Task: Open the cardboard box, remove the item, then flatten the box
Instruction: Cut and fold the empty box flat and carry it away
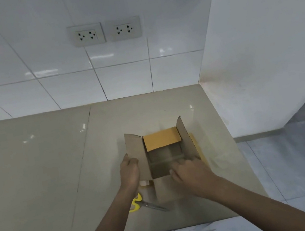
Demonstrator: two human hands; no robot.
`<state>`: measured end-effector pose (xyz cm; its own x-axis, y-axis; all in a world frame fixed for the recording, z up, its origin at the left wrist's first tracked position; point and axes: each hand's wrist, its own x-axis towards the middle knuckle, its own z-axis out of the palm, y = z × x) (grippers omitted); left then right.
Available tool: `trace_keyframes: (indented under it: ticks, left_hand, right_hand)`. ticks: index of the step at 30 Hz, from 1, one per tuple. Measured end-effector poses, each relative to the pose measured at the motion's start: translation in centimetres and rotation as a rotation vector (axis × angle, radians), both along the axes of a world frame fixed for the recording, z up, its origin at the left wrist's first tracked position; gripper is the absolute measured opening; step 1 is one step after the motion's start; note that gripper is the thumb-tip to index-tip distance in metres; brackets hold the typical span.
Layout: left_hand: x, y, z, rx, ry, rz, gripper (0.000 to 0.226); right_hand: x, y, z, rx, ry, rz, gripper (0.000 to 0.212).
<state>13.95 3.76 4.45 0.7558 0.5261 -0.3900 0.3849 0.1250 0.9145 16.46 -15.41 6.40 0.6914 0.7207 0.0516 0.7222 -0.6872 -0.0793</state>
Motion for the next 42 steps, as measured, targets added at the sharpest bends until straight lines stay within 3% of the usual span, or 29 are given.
trace_keyframes:
  ticks: [5, 11, 17, 20, 23, 25, 28, 30, 32, 37, 39, 42]
  left_hand:
    - [0.3, 0.0, 0.3, 0.067, 0.010, -0.041, 0.028]
    - [0.3, 0.3, 0.1, 0.090, -0.001, -0.047, 0.027]
    - [0.4, 0.2, 0.4, 0.103, 0.012, -0.068, 0.029]
    - [0.2, 0.3, 0.4, 0.090, 0.022, -0.075, 0.028]
    - [0.0, 1.0, 0.2, 0.018, 0.049, -0.110, 0.026]
    - [-0.3, 1.6, 0.4, -0.090, 0.070, -0.167, 0.029]
    - [-0.3, 2.0, 1.2, -0.105, 0.034, -0.266, 0.039]
    - [0.1, 1.9, 2.6, 0.012, -0.056, -0.329, 0.050]
    - [0.7, 2.1, 4.6, 0.203, -0.150, -0.413, 0.054]
    - [1.8, 3.7, 7.8, 0.791, -0.302, -0.563, 0.051]
    - [1.6, 3.7, 7.8, 1.032, -0.306, -0.634, 0.051]
    - [0.3, 3.2, 6.3, 1.105, -0.332, -0.764, 0.057]
  right_hand:
    - [5.4, 3.2, 0.7, -0.081, 0.152, -0.003, 0.022]
    - [10.2, 3.6, 0.6, 0.116, 0.020, -0.100, 0.047]
    - [12.5, 2.3, -1.5, -0.112, 0.116, -0.203, 0.048]
    - [13.1, 2.1, -1.3, 0.015, 0.143, -0.215, 0.048]
    - [14.2, 1.1, -0.6, 0.102, 0.099, -0.402, 0.052]
    - [15.1, -0.3, 0.2, 0.075, 0.272, -0.521, 0.052]
    - [15.5, -1.9, 2.0, 0.206, 0.694, -0.532, 0.039]
    - [15.4, -2.5, 3.5, 0.314, 0.761, -0.497, 0.032]
    - [15.4, -2.8, 5.4, 0.462, 0.685, -0.456, 0.026]
    - [14.6, -4.7, 9.3, 1.005, 0.551, -0.379, 0.050]
    - [13.2, -5.5, 8.1, 1.087, 0.524, -0.351, 0.056]
    - [9.7, -6.6, 3.1, 1.146, 0.620, -0.442, 0.056]
